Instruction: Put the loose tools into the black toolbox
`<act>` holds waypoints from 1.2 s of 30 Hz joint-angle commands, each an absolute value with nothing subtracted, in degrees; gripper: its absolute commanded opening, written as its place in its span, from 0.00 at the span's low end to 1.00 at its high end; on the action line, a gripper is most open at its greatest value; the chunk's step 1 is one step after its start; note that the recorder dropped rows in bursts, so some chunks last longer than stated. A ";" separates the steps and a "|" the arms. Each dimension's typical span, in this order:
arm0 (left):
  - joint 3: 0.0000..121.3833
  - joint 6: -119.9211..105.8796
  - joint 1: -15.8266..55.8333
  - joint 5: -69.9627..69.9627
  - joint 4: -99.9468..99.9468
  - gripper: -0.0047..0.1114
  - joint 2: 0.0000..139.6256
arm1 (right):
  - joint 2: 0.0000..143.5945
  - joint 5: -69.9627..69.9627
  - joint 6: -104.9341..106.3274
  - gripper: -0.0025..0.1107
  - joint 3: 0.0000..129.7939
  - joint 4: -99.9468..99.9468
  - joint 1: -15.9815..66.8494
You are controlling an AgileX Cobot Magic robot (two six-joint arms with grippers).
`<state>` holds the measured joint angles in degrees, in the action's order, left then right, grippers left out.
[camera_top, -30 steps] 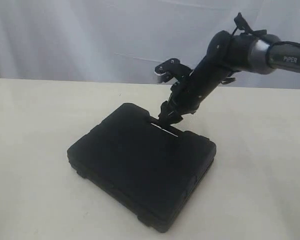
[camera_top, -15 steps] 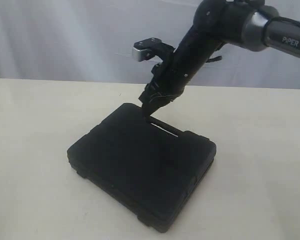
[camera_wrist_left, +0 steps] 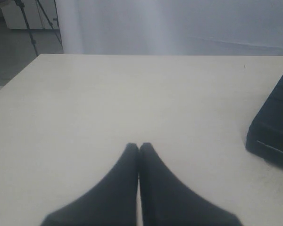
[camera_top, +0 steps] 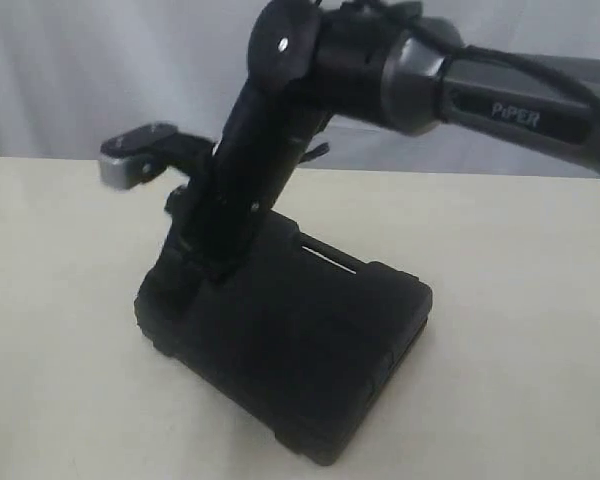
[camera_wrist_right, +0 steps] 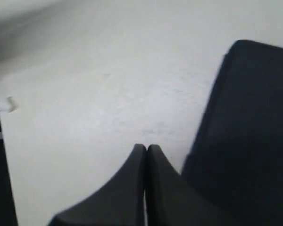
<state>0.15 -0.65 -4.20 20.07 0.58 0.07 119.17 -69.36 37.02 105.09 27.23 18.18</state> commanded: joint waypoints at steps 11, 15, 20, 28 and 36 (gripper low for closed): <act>0.00 -0.41 -3.93 19.62 0.00 0.04 0.00 | 118.71 -55.54 32.11 0.02 80.16 22.50 24.14; 0.00 -0.41 -3.93 19.62 0.00 0.04 0.00 | 118.71 -54.75 24.92 0.02 77.44 13.01 24.14; 0.00 -0.41 -3.93 19.62 0.00 0.04 0.00 | 116.85 -52.26 20.14 0.02 75.05 5.32 24.14; 0.00 -0.41 -3.93 19.62 0.00 0.04 0.00 | 115.39 -55.68 10.70 0.02 74.81 -7.28 23.82; 0.00 -0.41 -3.93 19.62 0.00 0.04 0.00 | 112.78 -57.66 6.24 0.02 74.81 -10.38 18.72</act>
<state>0.15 -0.65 -4.20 20.07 0.58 0.07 114.59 -57.29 7.79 74.83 -6.85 20.70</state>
